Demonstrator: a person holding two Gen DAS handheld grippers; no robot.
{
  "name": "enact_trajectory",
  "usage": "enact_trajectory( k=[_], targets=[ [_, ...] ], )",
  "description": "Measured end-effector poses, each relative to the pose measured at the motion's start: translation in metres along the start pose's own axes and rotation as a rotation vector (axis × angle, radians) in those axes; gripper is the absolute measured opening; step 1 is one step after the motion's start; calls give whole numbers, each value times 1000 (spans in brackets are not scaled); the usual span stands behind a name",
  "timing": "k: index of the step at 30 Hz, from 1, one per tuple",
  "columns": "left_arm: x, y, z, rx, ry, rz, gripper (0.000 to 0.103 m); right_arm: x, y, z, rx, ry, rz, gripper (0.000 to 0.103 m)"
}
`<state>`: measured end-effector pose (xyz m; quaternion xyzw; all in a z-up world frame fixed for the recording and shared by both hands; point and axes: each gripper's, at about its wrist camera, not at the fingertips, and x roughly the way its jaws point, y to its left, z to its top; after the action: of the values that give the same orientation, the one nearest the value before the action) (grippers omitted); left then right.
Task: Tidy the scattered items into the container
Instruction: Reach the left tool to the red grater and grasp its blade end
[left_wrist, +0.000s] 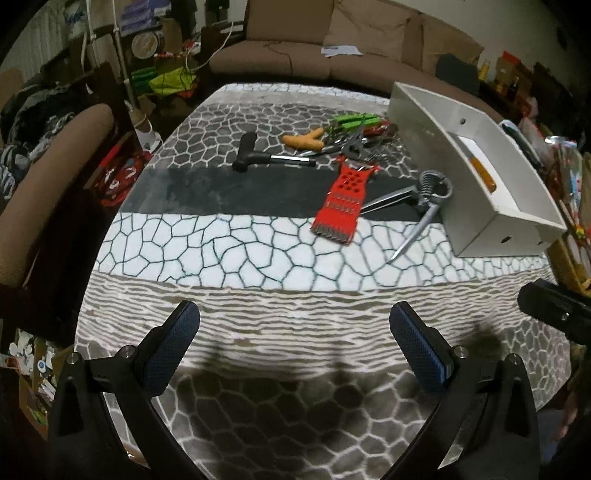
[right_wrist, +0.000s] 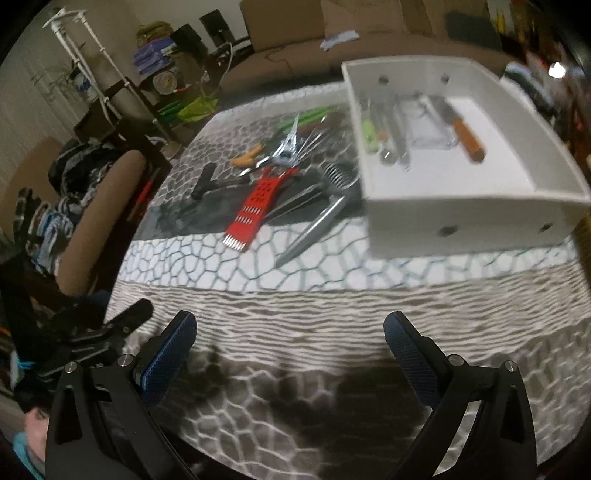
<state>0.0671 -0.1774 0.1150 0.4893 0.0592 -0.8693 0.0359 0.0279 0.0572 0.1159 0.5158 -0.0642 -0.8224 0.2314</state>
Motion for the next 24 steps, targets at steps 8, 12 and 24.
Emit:
enact_trajectory(
  k=[8,12,24],
  targets=[
    [36,10,13,10,15,-18,103,50,-7,0,116,44,48,103],
    [58,8,27,20,21,-35,103,65,-19,1,184,35,60,102],
    [121,-33,63,123,22,-81,103,67,-35,18,214,19,95,102]
  ],
)
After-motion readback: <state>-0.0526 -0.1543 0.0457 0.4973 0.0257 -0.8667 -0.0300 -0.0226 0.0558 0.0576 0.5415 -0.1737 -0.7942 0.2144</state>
